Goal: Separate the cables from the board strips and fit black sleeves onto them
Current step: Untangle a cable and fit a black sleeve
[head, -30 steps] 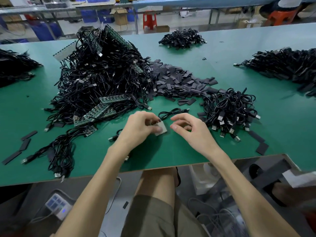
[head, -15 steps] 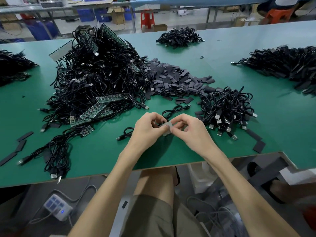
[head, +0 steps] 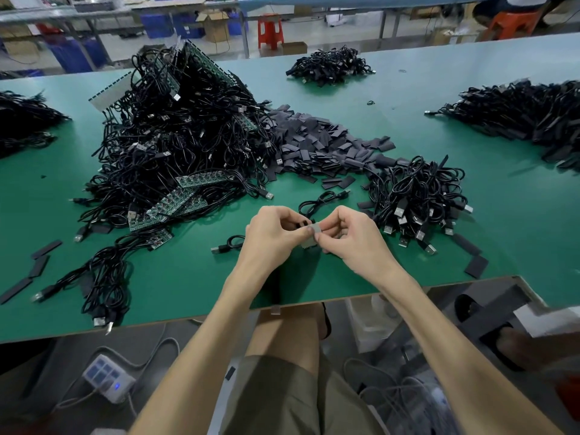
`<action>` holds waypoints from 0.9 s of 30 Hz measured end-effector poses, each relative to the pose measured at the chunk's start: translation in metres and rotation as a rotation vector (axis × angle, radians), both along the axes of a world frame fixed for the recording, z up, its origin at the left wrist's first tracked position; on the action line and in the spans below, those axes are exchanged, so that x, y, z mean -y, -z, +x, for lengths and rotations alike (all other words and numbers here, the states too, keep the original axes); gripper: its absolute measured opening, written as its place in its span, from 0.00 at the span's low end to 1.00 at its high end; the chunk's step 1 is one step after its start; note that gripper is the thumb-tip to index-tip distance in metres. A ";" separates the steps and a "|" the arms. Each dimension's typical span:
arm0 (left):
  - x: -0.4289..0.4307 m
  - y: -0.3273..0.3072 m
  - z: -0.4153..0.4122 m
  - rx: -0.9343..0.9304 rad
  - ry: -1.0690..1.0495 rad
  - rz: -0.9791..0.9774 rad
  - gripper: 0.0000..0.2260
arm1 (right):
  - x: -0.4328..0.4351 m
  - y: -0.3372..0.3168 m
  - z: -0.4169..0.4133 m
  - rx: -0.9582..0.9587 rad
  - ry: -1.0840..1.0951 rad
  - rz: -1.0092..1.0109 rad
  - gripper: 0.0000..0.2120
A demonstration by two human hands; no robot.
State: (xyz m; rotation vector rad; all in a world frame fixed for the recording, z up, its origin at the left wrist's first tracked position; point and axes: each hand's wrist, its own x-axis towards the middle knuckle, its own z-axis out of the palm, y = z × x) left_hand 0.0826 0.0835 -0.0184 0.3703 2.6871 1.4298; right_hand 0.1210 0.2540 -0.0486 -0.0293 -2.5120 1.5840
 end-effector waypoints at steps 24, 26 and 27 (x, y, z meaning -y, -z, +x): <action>-0.006 0.006 0.003 -0.074 -0.064 0.087 0.05 | 0.003 -0.003 0.001 -0.034 0.026 -0.024 0.06; -0.007 0.005 0.004 -0.083 -0.064 0.087 0.05 | 0.003 -0.003 0.001 -0.038 0.030 -0.023 0.06; -0.007 0.005 0.004 -0.086 -0.066 0.091 0.05 | 0.003 -0.003 0.001 -0.039 0.031 -0.025 0.06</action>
